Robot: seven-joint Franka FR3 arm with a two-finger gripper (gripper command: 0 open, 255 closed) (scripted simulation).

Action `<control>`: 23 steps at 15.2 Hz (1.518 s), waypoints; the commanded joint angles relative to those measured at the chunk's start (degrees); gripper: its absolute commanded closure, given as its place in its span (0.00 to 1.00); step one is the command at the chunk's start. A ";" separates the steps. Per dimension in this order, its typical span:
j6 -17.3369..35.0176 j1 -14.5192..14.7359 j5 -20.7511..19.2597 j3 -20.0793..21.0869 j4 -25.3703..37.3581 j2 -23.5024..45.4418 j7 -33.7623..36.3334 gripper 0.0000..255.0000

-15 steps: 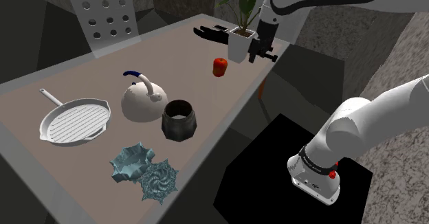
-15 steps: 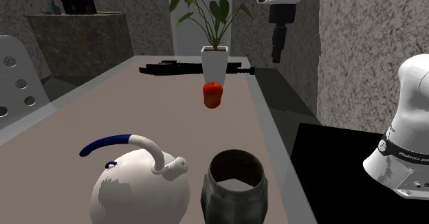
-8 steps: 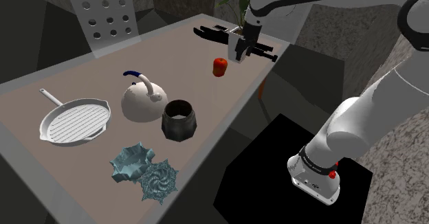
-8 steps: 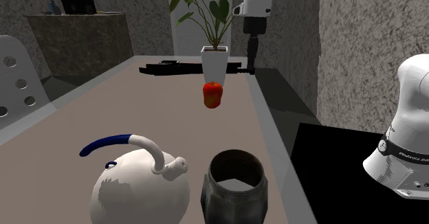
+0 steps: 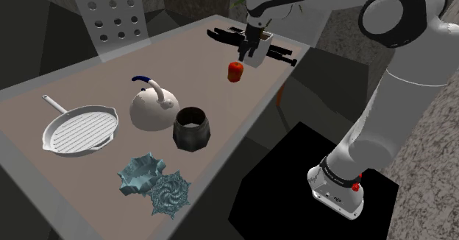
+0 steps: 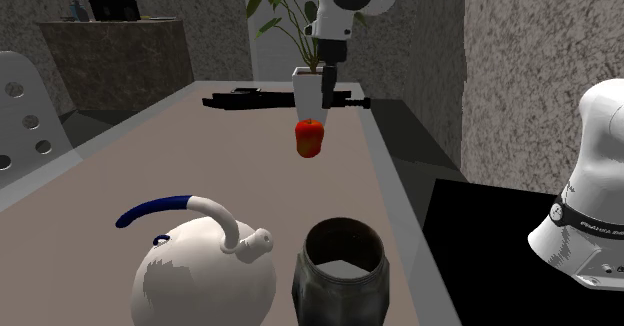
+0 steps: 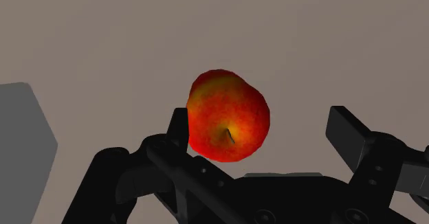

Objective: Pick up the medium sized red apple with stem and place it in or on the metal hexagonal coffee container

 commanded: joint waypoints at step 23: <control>2.95 -2.22 6.43 2.31 13.68 17.18 -5.42 1.00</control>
